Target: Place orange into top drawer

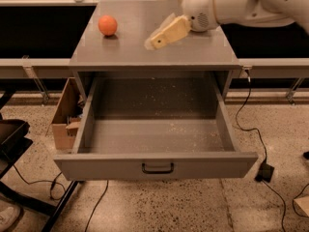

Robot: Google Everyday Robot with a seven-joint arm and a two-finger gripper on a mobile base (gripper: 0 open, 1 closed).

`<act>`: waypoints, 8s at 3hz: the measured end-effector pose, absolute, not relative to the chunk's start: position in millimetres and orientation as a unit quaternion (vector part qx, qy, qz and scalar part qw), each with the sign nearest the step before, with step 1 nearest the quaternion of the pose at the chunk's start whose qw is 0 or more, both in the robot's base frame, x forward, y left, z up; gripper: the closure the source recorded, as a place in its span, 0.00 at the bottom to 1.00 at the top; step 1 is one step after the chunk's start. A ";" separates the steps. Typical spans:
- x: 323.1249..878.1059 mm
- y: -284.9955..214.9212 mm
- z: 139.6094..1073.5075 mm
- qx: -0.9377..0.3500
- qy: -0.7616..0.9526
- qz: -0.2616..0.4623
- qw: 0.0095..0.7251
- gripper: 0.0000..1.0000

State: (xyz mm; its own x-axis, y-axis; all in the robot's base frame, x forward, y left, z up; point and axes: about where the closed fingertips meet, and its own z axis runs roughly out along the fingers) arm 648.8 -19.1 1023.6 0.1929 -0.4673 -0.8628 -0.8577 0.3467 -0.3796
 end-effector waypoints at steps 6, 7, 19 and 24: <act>873.2 121.9 938.5 -0.419 0.684 0.186 0.567 0.00; 884.8 135.2 929.5 -0.417 0.690 0.182 0.563 0.00; 982.6 178.3 850.6 -0.308 0.760 0.187 0.541 1.00; 785.2 29.9 939.3 -0.348 0.830 0.191 0.391 1.00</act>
Offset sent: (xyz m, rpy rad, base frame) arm 0.1972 0.0841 -0.0659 0.1224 0.0714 -0.1948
